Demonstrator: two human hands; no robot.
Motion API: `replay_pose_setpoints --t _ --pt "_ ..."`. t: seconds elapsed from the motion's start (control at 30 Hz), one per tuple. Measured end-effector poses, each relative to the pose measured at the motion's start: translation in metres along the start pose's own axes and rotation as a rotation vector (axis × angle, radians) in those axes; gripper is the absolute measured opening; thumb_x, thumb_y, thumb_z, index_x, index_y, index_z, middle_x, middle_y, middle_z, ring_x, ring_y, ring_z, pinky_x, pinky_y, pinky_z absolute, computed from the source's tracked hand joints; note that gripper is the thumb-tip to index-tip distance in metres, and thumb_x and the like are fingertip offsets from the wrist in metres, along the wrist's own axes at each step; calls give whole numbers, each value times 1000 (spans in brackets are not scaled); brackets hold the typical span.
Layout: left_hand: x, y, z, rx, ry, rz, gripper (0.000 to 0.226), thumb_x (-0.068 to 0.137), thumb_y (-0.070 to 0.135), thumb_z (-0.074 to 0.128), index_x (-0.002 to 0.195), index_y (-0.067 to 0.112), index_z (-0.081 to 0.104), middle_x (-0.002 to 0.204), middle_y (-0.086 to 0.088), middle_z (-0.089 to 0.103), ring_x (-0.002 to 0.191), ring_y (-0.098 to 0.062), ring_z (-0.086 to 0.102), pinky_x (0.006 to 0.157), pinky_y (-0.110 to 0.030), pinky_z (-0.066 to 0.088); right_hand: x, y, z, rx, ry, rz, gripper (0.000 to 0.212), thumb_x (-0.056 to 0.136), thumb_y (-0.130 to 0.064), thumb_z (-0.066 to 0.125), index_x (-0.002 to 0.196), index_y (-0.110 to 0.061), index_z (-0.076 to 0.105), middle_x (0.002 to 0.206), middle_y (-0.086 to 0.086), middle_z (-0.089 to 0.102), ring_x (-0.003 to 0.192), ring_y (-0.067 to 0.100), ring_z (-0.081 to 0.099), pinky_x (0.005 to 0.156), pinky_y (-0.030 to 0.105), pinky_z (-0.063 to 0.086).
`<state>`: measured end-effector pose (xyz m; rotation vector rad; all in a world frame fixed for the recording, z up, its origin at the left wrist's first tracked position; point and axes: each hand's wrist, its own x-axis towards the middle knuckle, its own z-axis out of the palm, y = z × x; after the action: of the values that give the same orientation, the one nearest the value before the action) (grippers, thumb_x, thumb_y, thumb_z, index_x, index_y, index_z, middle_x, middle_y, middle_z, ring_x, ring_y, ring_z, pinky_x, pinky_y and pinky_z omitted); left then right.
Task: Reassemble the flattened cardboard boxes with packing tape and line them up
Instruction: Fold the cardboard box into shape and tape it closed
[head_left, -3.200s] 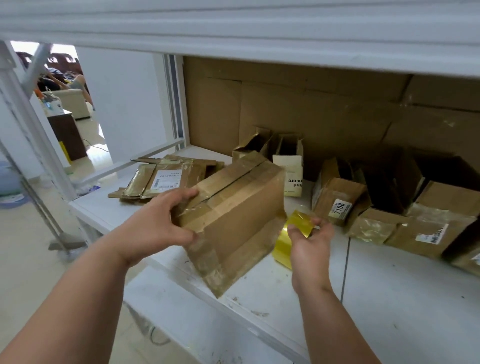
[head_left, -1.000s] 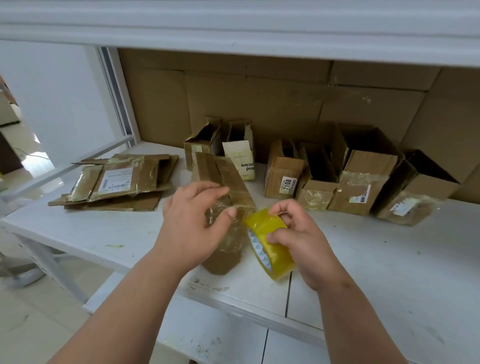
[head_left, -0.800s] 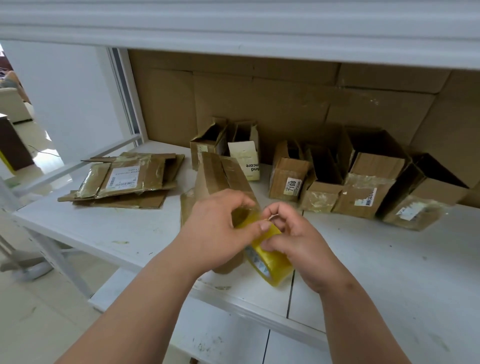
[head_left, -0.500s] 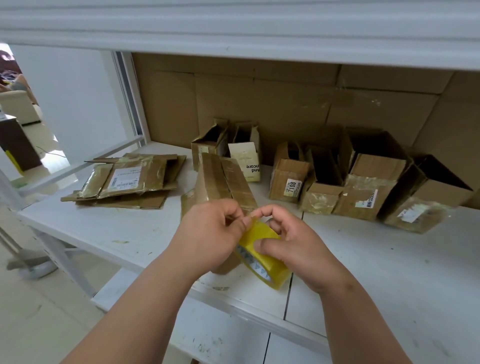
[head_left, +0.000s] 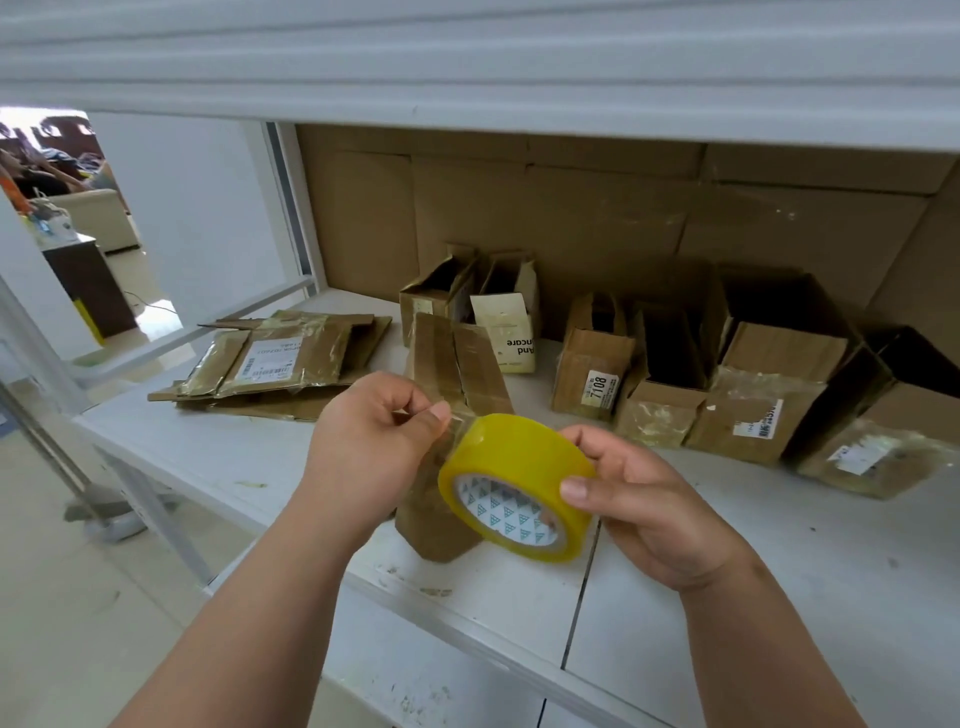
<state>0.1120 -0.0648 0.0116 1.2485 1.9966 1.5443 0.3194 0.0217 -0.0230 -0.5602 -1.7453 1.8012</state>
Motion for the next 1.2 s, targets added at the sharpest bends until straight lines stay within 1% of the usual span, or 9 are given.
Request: replay_pose_setpoints --t 0.07,0.27,0.47,0.53,0.7,0.83,0.93,1.07,1.2 --pt "0 3 3 -66 43 6 20 82 29 72 66 20 64 76 -5 68 78 -32 66 75 -57 56 4 -2 -7 -17 10 -27 68 66 -47 83 113 -2 63 105 23 66 98 35 62 88 45 44" --pt "7 6 9 -220 153 -75 24 84 14 74 64 11 61 75 -8 68 83 -39 67 83 -60 55 15 -15 -30 -25 24 -66 63 55 -61 85 102 -20 76 97 13 74 92 27 69 83 33 54" --pt "19 8 -2 -327 307 -162 25 88 5 69 66 7 58 69 -3 68 66 -13 68 71 -36 58 31 -19 -58 -172 69 -57 74 43 -69 84 96 -18 75 96 20 71 85 28 69 76 37 53" --pt "23 4 -6 -317 319 -180 25 88 4 70 65 7 58 68 -3 69 68 -14 68 69 -35 57 34 -19 -66 -240 88 -44 74 41 -73 83 94 -22 76 94 16 72 85 26 69 75 37 54" --pt "25 -7 -2 -187 324 -241 22 81 9 75 66 -2 63 73 -13 72 83 -33 70 78 -47 60 53 -17 -71 -377 142 48 32 58 -47 76 85 -32 76 86 2 74 85 24 70 77 39 54" --pt "24 -7 -1 -109 346 -272 12 66 21 72 60 11 69 68 -10 71 81 -44 67 75 -62 57 66 -15 -71 -459 170 111 23 64 -42 75 83 -29 77 82 1 74 80 23 71 74 37 55" --pt "28 -9 0 -98 361 -305 12 70 18 72 59 14 70 64 -9 70 73 -45 64 75 -62 56 73 -13 -71 -533 171 136 3 81 -31 77 83 -28 76 79 -2 73 76 19 71 69 33 54" --pt "34 -20 3 -63 358 -338 17 75 14 69 58 13 70 66 -17 68 73 -44 66 77 -59 58 81 -10 -69 -653 155 186 4 84 -31 73 84 -27 74 82 -1 71 77 17 69 66 27 49" --pt "34 -33 7 -81 343 -427 15 76 10 68 65 -1 69 63 -16 68 62 -27 61 80 -54 58 83 -3 -57 -699 106 239 28 73 -44 72 81 -17 69 75 -3 63 73 15 63 65 27 45"
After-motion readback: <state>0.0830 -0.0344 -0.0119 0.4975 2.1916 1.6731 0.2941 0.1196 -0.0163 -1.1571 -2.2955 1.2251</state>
